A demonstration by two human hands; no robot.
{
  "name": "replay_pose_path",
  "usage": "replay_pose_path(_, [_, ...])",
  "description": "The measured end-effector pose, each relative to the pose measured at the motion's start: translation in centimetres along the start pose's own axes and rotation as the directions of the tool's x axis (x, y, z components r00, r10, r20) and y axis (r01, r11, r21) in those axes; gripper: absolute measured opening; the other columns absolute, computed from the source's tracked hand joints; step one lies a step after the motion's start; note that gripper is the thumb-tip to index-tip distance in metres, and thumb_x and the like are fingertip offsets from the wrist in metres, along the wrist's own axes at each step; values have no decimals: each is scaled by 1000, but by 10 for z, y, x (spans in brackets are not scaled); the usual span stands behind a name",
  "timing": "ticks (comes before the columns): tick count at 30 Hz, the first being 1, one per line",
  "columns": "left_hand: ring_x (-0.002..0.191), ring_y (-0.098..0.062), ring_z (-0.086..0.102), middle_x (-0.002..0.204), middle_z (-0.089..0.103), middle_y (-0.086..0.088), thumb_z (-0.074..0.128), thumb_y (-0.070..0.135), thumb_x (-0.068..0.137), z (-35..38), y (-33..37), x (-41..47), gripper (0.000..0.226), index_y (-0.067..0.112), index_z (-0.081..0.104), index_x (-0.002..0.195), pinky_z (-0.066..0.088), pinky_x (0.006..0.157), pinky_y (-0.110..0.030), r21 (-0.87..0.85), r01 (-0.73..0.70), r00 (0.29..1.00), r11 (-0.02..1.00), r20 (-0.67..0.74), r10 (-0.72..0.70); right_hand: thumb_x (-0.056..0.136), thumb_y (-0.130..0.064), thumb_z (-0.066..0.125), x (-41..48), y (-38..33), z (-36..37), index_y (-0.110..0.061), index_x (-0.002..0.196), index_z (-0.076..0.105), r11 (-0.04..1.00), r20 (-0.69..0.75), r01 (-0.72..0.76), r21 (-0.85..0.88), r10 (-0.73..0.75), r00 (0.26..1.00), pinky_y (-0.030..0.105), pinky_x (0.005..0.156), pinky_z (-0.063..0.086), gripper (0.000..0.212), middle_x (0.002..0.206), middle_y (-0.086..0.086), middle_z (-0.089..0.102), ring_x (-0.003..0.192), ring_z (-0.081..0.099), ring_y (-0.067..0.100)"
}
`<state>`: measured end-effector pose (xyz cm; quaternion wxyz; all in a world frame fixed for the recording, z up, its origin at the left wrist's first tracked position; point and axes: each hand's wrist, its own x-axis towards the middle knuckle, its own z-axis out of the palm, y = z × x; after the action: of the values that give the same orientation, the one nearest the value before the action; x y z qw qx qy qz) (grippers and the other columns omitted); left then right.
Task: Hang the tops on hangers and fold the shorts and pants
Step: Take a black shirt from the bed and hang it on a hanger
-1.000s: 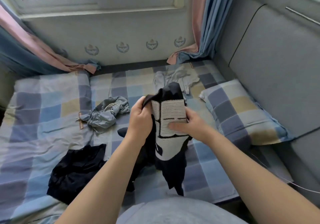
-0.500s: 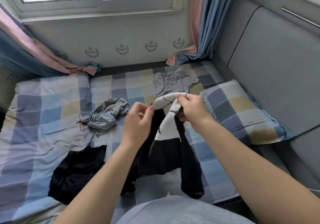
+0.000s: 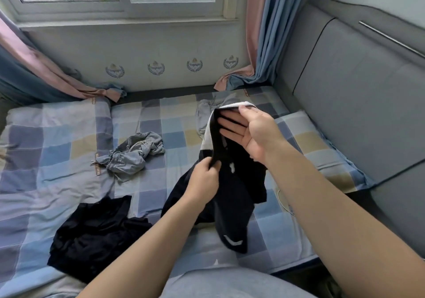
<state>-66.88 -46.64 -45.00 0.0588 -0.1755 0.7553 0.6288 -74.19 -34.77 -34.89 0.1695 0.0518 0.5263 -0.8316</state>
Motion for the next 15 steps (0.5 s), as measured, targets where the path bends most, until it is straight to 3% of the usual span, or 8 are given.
replay_pose_path(3, [90, -31, 71, 97, 75, -16, 48, 23, 103, -14, 5, 5, 26, 21, 72, 92, 56, 90, -54, -171, 39, 996, 984, -73, -52, 106, -23, 48, -9, 0, -33, -18, 122, 62, 961, 30, 23, -275, -16, 999, 43, 94, 56, 22, 115, 1, 75, 109, 70, 22])
replay_pose_path(6, [88, -29, 68, 96, 73, -18, 48, 12, 102, -20, 16, 14, 24, 15, 70, 93, 56, 84, -45, -298, 85, 988, 951, -101, -119, 99, -31, 61, -28, 24, -57, -26, 126, 59, 837, 112, -12, -548, 87, 990, 42, 98, 54, 27, 118, -4, 73, 108, 69, 13])
replay_pose_path(9, [74, -21, 65, 86, 67, -9, 44, 11, 105, -16, 25, 19, 23, 15, 62, 91, 53, 66, -31, -520, 222, 954, 825, -59, -294, 88, -34, 76, -50, 65, -73, -31, 144, 41, 675, 183, -45, -736, 263, 947, 27, 101, 50, 67, 141, -7, 54, 120, 57, 4])
replay_pose_path(12, [81, -27, 64, 102, 65, -13, 40, 14, 108, -20, 36, 19, 16, 10, 55, 110, 51, 61, -42, -726, 324, 890, 607, 16, -457, 66, -52, 86, -71, 112, -79, -42, 157, 5, 518, 177, -36, -855, 356, 918, 39, 117, 34, 121, 158, -17, 20, 143, 29, 8])
replay_pose_path(14, [93, -33, 63, 119, 61, -20, 37, 14, 109, -24, 41, 19, 22, 6, 51, 124, 51, 70, -47, -778, 330, 880, 535, 49, -472, 59, -56, 83, -78, 138, -79, -45, 155, 0, 458, 110, -41, -888, 298, 948, 46, 118, 33, 127, 158, -19, 14, 144, 24, 11])
replay_pose_path(15, [101, -36, 62, 126, 59, -22, 35, 14, 109, -26, 43, 18, 26, 4, 50, 127, 50, 76, -50, -794, 325, 884, 513, 61, -464, 60, -54, 81, -77, 147, -78, -42, 155, 7, 477, 66, -65, -876, 253, 965, 47, 116, 36, 121, 157, -13, 22, 142, 29, 14])
